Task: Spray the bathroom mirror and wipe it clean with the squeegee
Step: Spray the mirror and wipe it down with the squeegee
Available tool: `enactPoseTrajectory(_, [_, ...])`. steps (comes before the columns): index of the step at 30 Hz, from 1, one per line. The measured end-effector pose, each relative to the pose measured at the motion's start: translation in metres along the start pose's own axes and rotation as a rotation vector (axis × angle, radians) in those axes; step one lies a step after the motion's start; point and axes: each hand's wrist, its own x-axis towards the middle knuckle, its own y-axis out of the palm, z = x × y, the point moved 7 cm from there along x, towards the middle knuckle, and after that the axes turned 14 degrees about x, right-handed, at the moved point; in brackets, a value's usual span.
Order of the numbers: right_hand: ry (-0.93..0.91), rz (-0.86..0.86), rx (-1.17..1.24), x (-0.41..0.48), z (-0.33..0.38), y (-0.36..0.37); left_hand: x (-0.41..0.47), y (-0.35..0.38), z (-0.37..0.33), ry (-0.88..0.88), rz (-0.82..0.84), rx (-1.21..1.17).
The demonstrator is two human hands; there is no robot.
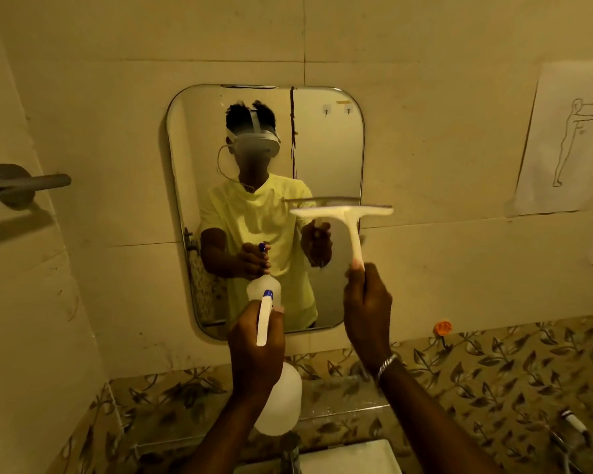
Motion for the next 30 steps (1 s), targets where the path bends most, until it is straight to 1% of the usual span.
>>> enactPoseTrajectory(4, [-0.107,-0.025,0.053,0.060,0.048,0.005,-0.013,0.023,-0.007,0.006,0.066,0.027])
enactPoseTrajectory(7, [-0.133,-0.023,0.126,0.078,0.066,0.009,-0.031,0.043,-0.001,-0.028,0.119,0.073])
enactPoseTrajectory(9, [-0.136,-0.015,0.139,0.080,0.069,0.011,-0.045,0.056,0.007,-0.081,0.168,0.103])
enactPoseTrajectory(11, [-0.111,-0.002,0.121,0.077,0.061,0.012,-0.056,0.063,0.014,-0.152,0.201,0.110])
enactPoseTrajectory(16, [-0.057,0.045,0.028,0.052,0.026,0.016,-0.065,0.065,0.030,-0.214,0.203,0.105])
enactPoseTrajectory(21, [0.003,0.088,-0.014,0.023,-0.012,0.028,-0.065,0.051,0.042,-0.138,0.169,0.086])
enactPoseTrajectory(27, [0.052,0.110,-0.071,-0.027,-0.047,0.028,-0.062,0.035,0.058,-0.156,0.131,0.109])
enactPoseTrajectory(30, [0.129,0.091,-0.068,-0.065,-0.076,0.018,-0.061,0.029,0.061,-0.152,0.121,0.114])
